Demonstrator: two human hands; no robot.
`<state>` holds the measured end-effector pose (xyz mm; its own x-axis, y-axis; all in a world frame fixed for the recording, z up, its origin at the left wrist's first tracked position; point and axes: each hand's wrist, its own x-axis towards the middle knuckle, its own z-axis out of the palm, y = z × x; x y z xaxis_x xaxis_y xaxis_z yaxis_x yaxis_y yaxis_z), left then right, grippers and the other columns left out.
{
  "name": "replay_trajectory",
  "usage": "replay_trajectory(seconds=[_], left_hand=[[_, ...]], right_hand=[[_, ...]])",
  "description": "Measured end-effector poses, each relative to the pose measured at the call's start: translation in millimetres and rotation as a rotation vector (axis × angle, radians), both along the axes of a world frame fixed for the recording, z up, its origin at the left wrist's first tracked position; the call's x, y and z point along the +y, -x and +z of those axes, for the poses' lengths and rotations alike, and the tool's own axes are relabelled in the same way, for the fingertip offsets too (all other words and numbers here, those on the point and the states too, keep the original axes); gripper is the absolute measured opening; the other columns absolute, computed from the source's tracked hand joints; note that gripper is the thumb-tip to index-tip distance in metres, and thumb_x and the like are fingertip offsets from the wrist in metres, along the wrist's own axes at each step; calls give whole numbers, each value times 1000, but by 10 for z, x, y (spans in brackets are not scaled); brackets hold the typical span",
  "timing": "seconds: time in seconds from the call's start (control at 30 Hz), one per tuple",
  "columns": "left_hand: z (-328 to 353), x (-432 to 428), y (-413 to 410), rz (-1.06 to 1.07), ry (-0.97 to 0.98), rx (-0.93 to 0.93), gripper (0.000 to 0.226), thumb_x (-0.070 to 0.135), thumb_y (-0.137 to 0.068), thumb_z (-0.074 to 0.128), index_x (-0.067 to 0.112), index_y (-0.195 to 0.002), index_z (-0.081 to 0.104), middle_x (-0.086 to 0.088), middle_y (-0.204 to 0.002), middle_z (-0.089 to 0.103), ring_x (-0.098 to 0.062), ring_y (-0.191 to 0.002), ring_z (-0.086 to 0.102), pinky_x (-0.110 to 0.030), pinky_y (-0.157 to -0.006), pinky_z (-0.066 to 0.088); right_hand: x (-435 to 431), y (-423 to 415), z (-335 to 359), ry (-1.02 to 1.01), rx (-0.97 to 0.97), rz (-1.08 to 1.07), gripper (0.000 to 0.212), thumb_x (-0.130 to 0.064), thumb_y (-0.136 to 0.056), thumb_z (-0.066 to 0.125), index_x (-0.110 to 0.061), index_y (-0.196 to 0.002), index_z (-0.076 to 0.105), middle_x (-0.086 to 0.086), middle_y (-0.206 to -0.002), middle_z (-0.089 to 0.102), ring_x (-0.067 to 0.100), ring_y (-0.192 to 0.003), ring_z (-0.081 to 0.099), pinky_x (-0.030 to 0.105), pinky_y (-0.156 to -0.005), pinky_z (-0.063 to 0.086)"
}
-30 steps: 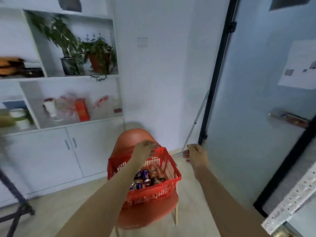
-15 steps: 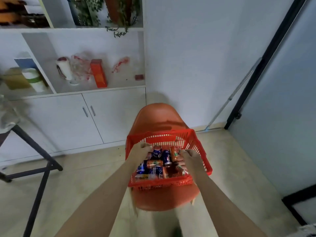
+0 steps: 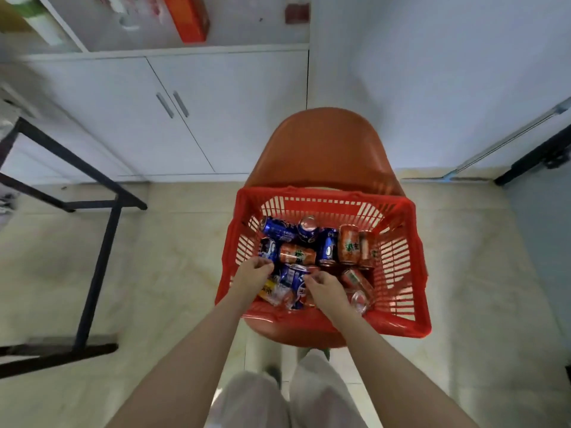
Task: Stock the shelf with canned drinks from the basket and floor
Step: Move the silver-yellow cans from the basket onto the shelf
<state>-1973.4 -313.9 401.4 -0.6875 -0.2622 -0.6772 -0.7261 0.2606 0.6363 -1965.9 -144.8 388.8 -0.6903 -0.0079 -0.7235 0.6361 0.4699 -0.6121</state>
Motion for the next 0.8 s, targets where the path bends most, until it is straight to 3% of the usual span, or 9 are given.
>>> replay_trajectory(seconds=[0.17, 0.27, 0.33, 0.4, 0.53, 0.7, 0.8], left_hand=[[-302, -60, -24, 50, -3, -111, 18, 19, -92, 60, 12, -108, 66, -7, -109, 65, -25, -106, 60, -45, -98, 49], [-419, -137, -22, 59, -7, -127, 17, 20, -91, 58, 17, -107, 65, -4, -116, 64, -22, -110, 59, -44, -99, 49], [-472, -180, -17, 73, -1, -135, 13, 18, -93, 57, 20, -104, 62, -3, -116, 62, -21, -112, 57, -41, -100, 49], [-545, -218, -16, 78, 13, -138, 12, 17, -94, 56, 20, -105, 61, 0, -112, 61, -20, -111, 57, -35, -97, 49], [-624, -285, -26, 29, 45, -152, 20, 20, -96, 54, 16, -114, 62, 4, -109, 59, -17, -109, 56, -27, -89, 45], [-575, -329, -30, -21, 4, -165, 22, 18, -95, 53, 19, -115, 62, 2, -115, 61, -18, -108, 58, -32, -95, 50], [-440, -372, -51, -60, -5, -108, 23, 11, -92, 55, 17, -113, 63, 2, -107, 62, -16, -100, 58, -24, -81, 50]], right_hand=[[-236, 45, -466, 3, -160, 104, 35, -37, -95, 56, -9, -115, 65, 7, -115, 67, 25, -104, 61, 32, -85, 47], [-343, 74, -664, -24, -228, 169, 40, -39, -94, 59, -8, -119, 61, 7, -113, 64, 23, -100, 58, 30, -83, 44], [-417, 107, -796, -20, -259, 202, 43, -45, -89, 63, -10, -114, 64, 4, -109, 67, 21, -94, 60, 34, -89, 49], [-487, 147, -873, -41, -278, 221, 44, -44, -85, 70, -11, -114, 63, 2, -105, 66, 18, -90, 59, 32, -84, 49], [-577, 144, -940, -200, -230, 291, 53, -40, -79, 76, -13, -122, 59, 4, -117, 67, 23, -105, 61, 29, -82, 46], [-565, 161, -887, -96, -227, 58, 40, -34, -69, 85, -16, -100, 67, 1, -92, 68, 20, -87, 64, 32, -76, 52], [-445, 225, -700, -66, -186, 55, 25, -27, -69, 85, -14, -82, 68, 1, -78, 67, 19, -77, 62, 28, -66, 47]])
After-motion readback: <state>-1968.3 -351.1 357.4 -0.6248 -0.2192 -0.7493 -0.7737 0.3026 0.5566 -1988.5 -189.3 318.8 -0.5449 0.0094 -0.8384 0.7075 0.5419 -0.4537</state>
